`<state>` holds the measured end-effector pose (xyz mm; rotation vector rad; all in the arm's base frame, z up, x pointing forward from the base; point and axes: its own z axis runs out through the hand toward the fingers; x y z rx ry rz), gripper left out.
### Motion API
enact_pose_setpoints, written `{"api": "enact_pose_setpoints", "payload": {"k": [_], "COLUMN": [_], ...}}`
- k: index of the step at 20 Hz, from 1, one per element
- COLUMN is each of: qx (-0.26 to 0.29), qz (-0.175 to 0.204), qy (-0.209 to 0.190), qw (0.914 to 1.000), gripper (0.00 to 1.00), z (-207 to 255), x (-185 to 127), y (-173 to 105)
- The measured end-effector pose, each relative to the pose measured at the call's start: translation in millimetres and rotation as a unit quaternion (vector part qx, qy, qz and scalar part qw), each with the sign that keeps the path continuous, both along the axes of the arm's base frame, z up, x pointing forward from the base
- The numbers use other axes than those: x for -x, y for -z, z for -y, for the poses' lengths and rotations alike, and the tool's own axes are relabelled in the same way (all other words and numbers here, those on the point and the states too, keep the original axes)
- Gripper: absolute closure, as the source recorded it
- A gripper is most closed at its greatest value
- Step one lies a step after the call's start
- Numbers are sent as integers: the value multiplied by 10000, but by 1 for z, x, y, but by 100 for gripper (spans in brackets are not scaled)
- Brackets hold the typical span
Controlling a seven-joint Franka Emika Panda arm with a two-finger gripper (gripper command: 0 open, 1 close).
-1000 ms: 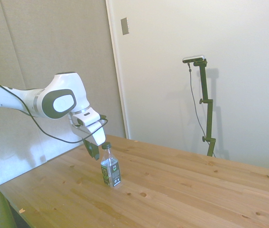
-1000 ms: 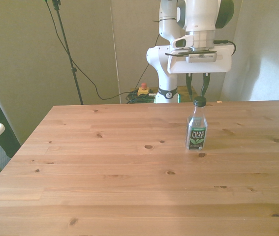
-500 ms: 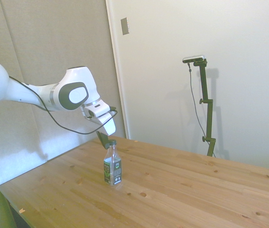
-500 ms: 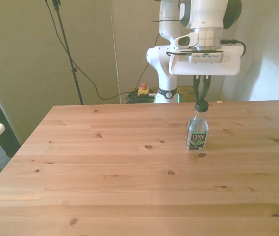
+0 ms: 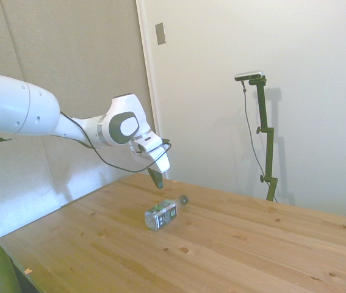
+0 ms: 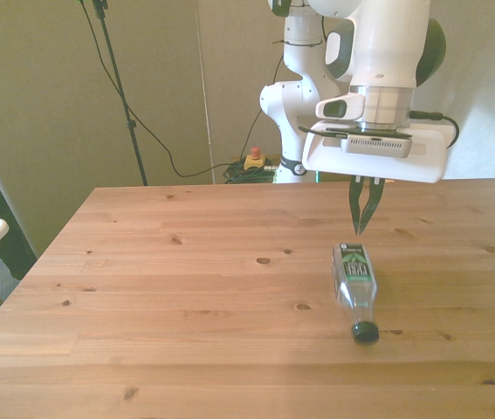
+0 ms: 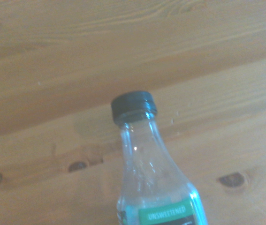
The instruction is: Knock down the bottle
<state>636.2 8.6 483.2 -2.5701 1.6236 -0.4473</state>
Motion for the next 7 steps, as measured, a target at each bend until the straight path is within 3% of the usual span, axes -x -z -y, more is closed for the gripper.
{"api": "enact_pose_setpoints", "payload": {"k": [7], "qx": [52], "qz": [444], "qy": [158], "qw": [9989], "gripper": [100], "z": [17], "x": [-25], "y": [6]}}
